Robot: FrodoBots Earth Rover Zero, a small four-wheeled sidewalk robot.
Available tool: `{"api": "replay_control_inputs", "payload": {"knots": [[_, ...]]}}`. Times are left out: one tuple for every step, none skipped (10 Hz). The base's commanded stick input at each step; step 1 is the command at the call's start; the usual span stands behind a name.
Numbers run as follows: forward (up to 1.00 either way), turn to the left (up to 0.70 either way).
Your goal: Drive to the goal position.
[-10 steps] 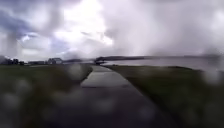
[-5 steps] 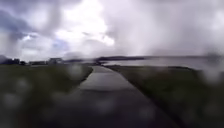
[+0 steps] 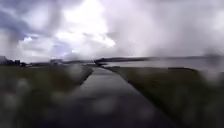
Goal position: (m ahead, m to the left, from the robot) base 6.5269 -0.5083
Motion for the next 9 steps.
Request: {"api": "replay_control_inputs", "payload": {"knots": [[0.70,0.00],[0.70,0.00],[0.70,0.00],[0.70,0.00],[0.70,0.00],[0.70,0.00],[0.70,0.00],[0.70,0.00],[0.70,0.00]]}}
